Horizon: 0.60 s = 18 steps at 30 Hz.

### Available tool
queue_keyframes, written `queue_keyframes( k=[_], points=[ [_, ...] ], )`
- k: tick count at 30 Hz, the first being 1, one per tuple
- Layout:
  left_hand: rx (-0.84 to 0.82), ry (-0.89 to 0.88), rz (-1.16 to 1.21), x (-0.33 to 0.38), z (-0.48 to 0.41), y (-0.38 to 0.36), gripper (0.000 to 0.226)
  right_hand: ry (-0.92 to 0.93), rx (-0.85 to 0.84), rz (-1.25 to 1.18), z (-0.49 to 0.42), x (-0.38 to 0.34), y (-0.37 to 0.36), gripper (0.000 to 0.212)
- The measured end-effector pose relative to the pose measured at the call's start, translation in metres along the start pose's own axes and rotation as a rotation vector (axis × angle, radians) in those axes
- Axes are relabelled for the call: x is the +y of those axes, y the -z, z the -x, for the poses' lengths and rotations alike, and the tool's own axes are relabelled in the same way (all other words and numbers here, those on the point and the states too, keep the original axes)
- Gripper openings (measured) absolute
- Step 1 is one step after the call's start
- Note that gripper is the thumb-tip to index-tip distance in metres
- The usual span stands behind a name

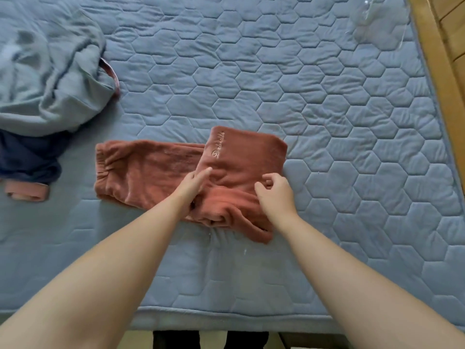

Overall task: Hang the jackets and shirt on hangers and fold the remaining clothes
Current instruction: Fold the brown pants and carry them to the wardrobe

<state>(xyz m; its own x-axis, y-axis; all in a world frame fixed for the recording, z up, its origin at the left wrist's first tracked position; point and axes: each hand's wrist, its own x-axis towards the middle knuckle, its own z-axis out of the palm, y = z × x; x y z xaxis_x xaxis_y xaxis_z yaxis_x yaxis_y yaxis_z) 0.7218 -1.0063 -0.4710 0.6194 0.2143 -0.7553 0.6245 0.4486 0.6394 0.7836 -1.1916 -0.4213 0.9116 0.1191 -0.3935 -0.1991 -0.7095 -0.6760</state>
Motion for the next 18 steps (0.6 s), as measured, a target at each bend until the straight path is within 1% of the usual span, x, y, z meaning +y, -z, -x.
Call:
queue_keyframes(
  k=[1,2,3,4,6,7,8,10,12,13,14,15,17,18],
  points=[
    [0.049,-0.046,-0.08,-0.006,-0.003,0.005,0.073,-0.048,0.042,0.022,-0.004,0.01,-0.005,0.042],
    [0.071,-0.088,-0.112,-0.008,-0.003,0.004,0.069,-0.106,0.066,0.024,-0.01,0.019,-0.009,0.051],
    [0.059,-0.112,-0.127,-0.011,-0.003,0.001,0.057,-0.176,0.057,-0.033,-0.015,0.028,-0.013,0.059],
    [0.023,-0.126,-0.141,-0.012,-0.004,-0.004,0.051,-0.256,0.014,-0.143,-0.022,0.035,-0.016,0.066],
    [-0.04,-0.111,-0.158,-0.011,-0.004,-0.016,0.059,-0.414,-0.089,-0.374,-0.033,0.047,-0.021,0.071],
    [-0.068,-0.086,-0.146,-0.013,-0.005,-0.023,0.057,-0.436,-0.115,-0.413,-0.038,0.051,-0.02,0.07],
    [-0.087,-0.059,-0.127,-0.014,-0.004,-0.029,0.049,-0.415,-0.121,-0.4,-0.041,0.054,-0.018,0.065],
    [-0.147,0.036,-0.017,-0.018,0.002,-0.041,0.033,-0.303,-0.081,-0.356,-0.044,0.058,-0.009,0.052],
    [-0.221,0.137,0.12,-0.023,0.007,-0.05,0.029,-0.185,-0.014,-0.318,-0.039,0.06,0.004,0.044],
    [-0.209,0.15,0.137,-0.027,0.007,-0.052,0.031,-0.137,0.012,-0.279,-0.034,0.062,0.009,0.04],
    [-0.14,0.127,0.089,-0.029,0.005,-0.051,0.035,-0.092,0.023,-0.226,-0.027,0.063,0.013,0.037],
    [-0.022,0.07,-0.047,-0.031,0.001,-0.048,0.041,-0.049,0.018,-0.167,-0.02,0.067,0.014,0.035],
    [0.25,-0.104,-0.449,-0.039,-0.003,-0.042,0.065,0.056,0.021,-0.032,0.0,0.076,0.014,0.039],
    [0.355,-0.192,-0.593,-0.042,0.001,-0.04,0.071,0.141,0.027,0.046,0.012,0.079,0.014,0.046]
  ],
)
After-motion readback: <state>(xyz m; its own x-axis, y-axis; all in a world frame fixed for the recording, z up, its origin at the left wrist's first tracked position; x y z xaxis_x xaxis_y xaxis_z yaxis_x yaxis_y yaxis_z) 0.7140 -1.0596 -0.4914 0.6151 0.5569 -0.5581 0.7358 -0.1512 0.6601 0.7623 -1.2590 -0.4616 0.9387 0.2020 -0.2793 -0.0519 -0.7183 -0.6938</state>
